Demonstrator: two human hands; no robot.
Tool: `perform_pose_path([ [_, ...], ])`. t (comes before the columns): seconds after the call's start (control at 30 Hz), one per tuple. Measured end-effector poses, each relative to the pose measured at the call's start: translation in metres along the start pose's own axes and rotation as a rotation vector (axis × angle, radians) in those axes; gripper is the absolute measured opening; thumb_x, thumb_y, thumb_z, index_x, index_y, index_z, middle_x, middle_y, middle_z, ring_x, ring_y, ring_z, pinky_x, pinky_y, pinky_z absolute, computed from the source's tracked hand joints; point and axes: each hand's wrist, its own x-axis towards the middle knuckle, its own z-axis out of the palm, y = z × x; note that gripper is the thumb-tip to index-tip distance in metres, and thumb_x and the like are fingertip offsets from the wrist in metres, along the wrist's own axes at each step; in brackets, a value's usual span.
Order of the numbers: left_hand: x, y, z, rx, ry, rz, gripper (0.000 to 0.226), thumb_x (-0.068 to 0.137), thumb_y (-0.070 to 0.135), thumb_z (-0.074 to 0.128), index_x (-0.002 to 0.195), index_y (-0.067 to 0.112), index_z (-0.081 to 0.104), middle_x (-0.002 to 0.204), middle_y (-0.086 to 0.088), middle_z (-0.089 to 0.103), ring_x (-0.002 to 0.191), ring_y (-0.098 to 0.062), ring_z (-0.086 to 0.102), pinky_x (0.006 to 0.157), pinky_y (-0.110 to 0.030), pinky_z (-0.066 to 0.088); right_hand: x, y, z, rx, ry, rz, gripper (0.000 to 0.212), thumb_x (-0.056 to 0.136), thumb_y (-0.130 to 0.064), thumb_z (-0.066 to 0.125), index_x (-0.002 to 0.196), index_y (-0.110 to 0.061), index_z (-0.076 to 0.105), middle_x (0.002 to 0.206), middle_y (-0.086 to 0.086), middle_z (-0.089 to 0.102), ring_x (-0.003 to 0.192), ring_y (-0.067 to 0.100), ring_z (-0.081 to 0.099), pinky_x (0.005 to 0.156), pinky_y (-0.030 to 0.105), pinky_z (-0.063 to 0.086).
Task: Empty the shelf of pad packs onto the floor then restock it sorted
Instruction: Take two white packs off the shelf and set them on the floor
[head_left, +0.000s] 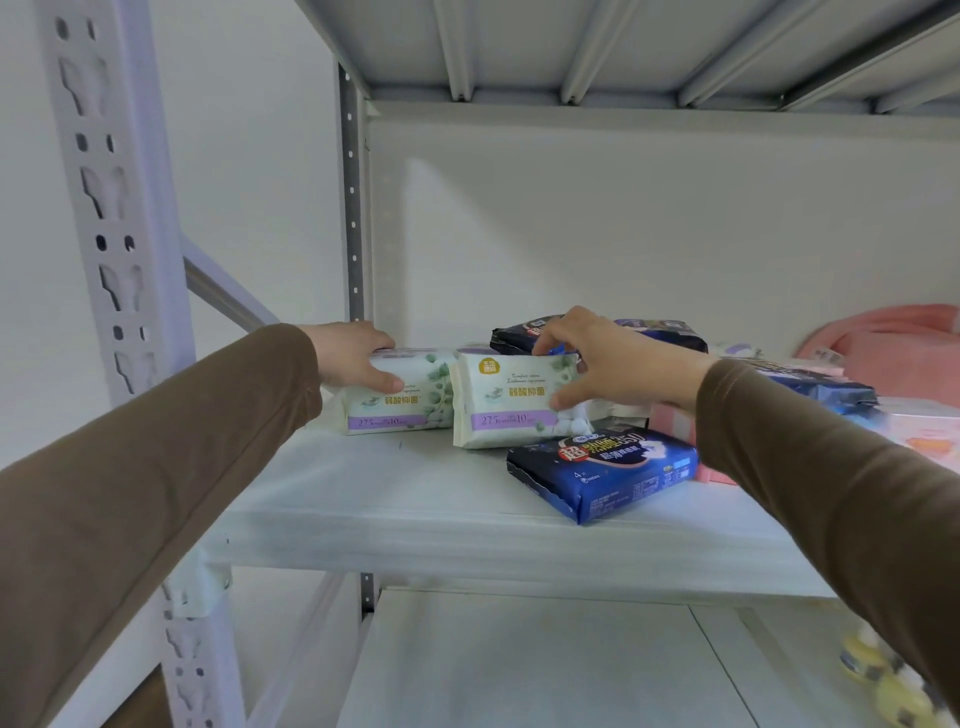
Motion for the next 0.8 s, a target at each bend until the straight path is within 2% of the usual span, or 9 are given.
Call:
perform_pose_path([
  [0.07,-0.001,-0.005,0.000,-0.065,-0.010,0.011,0.062,0.082,0.060,0.067,0.123,0.015,0.056,0.109,0.000,0.060,0.095,-0.018,0.061,0.081,-0.032,0.050,0.004,0.004,0.000,0.035,-0.019,0.010,0.049,0.072,-0.038,0.085,0.109,-0.033,0.053,0.113,-0.009,0.048,0.103,0.016,0.051,0.086,0.036,0.048],
  [0.17,-0.005,-0.007,0.002,-0.167,-0.001,0.000,0.063,0.081,0.053,0.073,0.128,0.017,0.050,0.111,0.003,0.059,0.097,-0.016,0.061,0.082,-0.030,0.051,0.008,0.004,-0.005,0.127,-0.129,0.047,0.050,0.073,-0.043,0.084,0.107,-0.032,0.049,0.112,-0.012,0.055,0.093,0.015,0.058,0.070,0.030,0.047],
  [0.2,-0.005,-0.008,0.003,-0.202,-0.001,-0.008,0.065,0.080,0.051,0.075,0.130,0.018,0.048,0.112,0.003,0.059,0.098,-0.015,0.061,0.085,-0.031,0.052,0.010,0.004,-0.007,0.131,-0.161,0.060,0.051,0.073,-0.044,0.083,0.109,-0.031,0.048,0.113,-0.011,0.056,0.092,0.013,0.058,0.070,0.029,0.046],
  [0.3,-0.007,-0.009,0.006,-0.292,-0.010,-0.038,0.070,0.078,0.049,0.078,0.133,0.021,0.044,0.115,0.003,0.059,0.101,-0.015,0.061,0.087,-0.031,0.051,0.014,0.006,-0.012,0.102,-0.187,0.078,0.066,0.070,-0.049,0.083,0.122,-0.030,0.046,0.122,-0.010,0.054,0.105,0.014,0.056,0.089,0.033,0.047],
  [0.4,-0.008,-0.010,0.010,-0.430,-0.050,-0.094,0.068,0.078,0.043,0.080,0.132,0.026,0.042,0.117,-0.004,0.061,0.094,-0.018,0.058,0.078,-0.030,0.046,0.018,0.007,-0.014,0.091,-0.275,0.105,0.086,0.067,-0.053,0.085,0.138,-0.033,0.040,0.128,-0.011,0.052,0.115,0.015,0.054,0.103,0.037,0.043],
  [0.5,-0.011,-0.007,0.013,-0.510,-0.048,-0.133,0.067,0.078,0.037,0.081,0.132,0.030,0.041,0.116,-0.002,0.061,0.097,-0.017,0.060,0.080,-0.034,0.052,0.022,0.006,-0.015,0.023,-0.366,0.095,0.065,0.070,-0.054,0.081,0.125,-0.034,0.053,0.118,-0.012,0.062,0.108,0.015,0.060,0.099,0.038,0.047],
  [0.57,-0.013,-0.005,0.014,-0.510,-0.016,-0.133,0.068,0.078,0.035,0.082,0.132,0.029,0.042,0.113,-0.002,0.062,0.098,-0.018,0.061,0.082,-0.036,0.054,0.023,0.004,-0.012,-0.002,-0.361,0.067,0.055,0.072,-0.053,0.081,0.115,-0.031,0.054,0.112,-0.010,0.064,0.102,0.014,0.061,0.092,0.036,0.049],
  [0.67,-0.016,-0.002,0.016,-0.499,0.018,-0.130,0.067,0.078,0.033,0.083,0.132,0.025,0.044,0.112,-0.003,0.063,0.099,-0.021,0.063,0.082,-0.037,0.056,0.020,0.000,-0.010,0.022,-0.369,0.050,0.057,0.074,-0.047,0.082,0.115,-0.025,0.049,0.111,-0.006,0.064,0.094,0.012,0.060,0.080,0.029,0.049],
  [0.8,-0.019,0.003,0.017,-0.531,0.042,-0.146,0.065,0.075,0.032,0.085,0.129,0.022,0.049,0.113,-0.003,0.065,0.102,-0.022,0.066,0.087,-0.042,0.058,0.021,-0.003,-0.013,0.035,-0.397,0.056,0.070,0.069,-0.048,0.085,0.123,-0.027,0.045,0.114,-0.005,0.064,0.100,0.016,0.063,0.094,0.039,0.051],
])
